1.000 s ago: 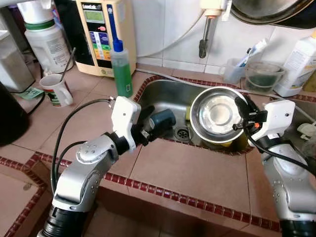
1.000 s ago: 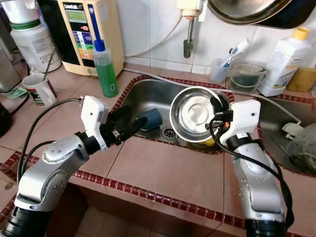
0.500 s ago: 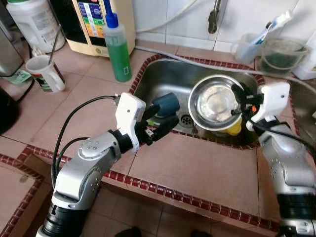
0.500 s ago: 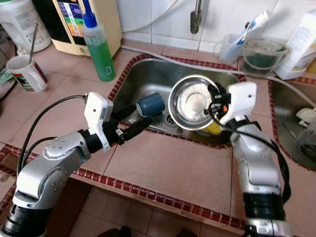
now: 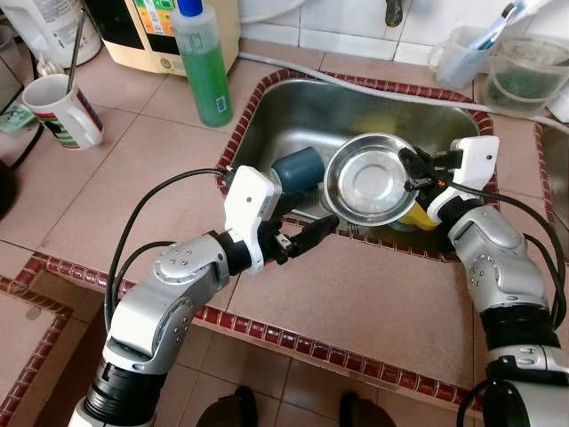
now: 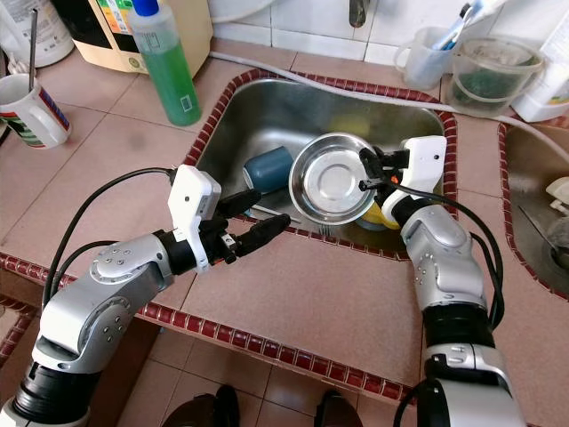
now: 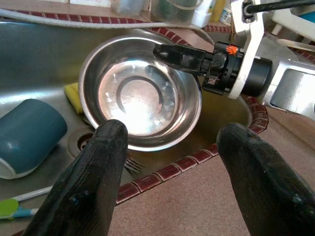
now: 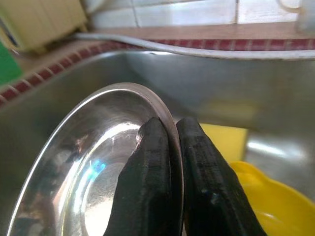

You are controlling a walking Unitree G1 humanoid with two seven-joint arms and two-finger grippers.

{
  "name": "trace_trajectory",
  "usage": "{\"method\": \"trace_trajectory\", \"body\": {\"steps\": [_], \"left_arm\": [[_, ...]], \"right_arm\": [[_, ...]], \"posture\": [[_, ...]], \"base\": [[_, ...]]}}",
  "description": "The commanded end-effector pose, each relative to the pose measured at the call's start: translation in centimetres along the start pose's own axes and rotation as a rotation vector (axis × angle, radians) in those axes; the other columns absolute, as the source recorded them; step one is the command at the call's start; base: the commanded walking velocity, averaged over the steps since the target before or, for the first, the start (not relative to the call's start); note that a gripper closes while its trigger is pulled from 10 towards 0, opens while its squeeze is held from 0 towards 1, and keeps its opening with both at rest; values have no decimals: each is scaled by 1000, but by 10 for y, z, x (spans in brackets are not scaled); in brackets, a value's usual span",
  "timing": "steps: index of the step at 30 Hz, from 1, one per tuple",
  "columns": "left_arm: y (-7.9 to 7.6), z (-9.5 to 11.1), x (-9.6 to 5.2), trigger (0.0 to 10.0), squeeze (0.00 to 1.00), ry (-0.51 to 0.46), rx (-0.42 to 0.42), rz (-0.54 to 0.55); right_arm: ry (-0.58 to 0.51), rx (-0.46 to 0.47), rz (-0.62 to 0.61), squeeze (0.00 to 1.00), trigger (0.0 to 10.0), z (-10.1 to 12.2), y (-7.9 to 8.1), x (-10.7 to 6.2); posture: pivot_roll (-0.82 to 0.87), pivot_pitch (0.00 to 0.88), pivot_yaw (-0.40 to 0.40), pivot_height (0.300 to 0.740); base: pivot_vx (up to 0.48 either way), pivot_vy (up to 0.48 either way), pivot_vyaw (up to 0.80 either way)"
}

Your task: Kitchen organization

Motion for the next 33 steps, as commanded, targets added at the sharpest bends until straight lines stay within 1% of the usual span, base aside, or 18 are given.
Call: {"method": "trace_trajectory", "body": {"steps": [1,4,8,18,19,20,21,22,23,24,25,27,30,33], "left_arm": [[-4,2,-3,10000,0,-5,2,-4],[-3,2,-3,10000,0,-8,0,5],[-1,3,-4,10000,0,-11,4,13],[5,9,-6,10000,0,-27,7,37],[5,8,-6,10000,0,-26,8,39],[5,7,-7,10000,0,-26,3,41],[5,7,-7,10000,0,-25,3,43],[7,6,-7,10000,0,-25,3,52],[7,6,-7,10000,0,-25,3,52],[9,5,-8,10000,0,-25,4,61],[13,5,-8,10000,0,-25,7,78],[13,4,-9,10000,0,-26,7,83],[22,5,-11,10000,0,-30,4,111],[27,5,-12,10000,0,-34,2,132]], "right_arm": [[-33,29,30,1000,10000,7,3,1],[-43,44,37,1000,10000,7,4,2],[-53,41,47,1000,10000,8,5,2],[-93,51,62,1000,10000,17,6,1],[-93,49,65,1000,10000,18,7,1],[-98,19,68,1000,10000,19,9,1],[-102,12,70,1000,10000,19,10,0],[-111,-12,62,149,10000,21,11,-1],[-111,-12,62,149,10000,21,11,-1],[-117,-15,62,0,10000,22,12,-2],[-128,-20,66,0,10000,24,14,-4],[-138,-28,70,0,10000,26,16,-7],[-162,-39,83,0,10000,32,22,-14],[-181,-42,91,0,10000,37,26,-21]], "posture": [[-89,305,40,740],[-85,303,37,740],[-80,297,38,740],[-73,281,41,740],[-73,280,40,740],[-74,280,40,740],[-74,280,40,740],[-75,278,39,740],[-75,278,39,740],[-75,276,39,740],[-75,275,39,740],[-76,275,39,740],[-80,274,40,740],[-86,276,41,740]], "base": [[0,0,0],[0,0,0],[0,0,0],[0,0,0],[0,0,0],[0,0,0],[0,0,0],[0,0,0],[0,0,0],[0,0,0],[0,0,0],[0,0,0],[0,0,0],[0,0,0]]}}
Point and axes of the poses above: a point about 5 cm out from each wrist's last joint towards the gripper, its own x axis pointing out of the wrist towards the gripper, its own z axis along the axis of the wrist's last joint, y = z × x, the point moved 6 cm from there along x, pointing out of the wrist towards the gripper, and after that the axes turned 5 degrees about -x, right-handed, at the moved point
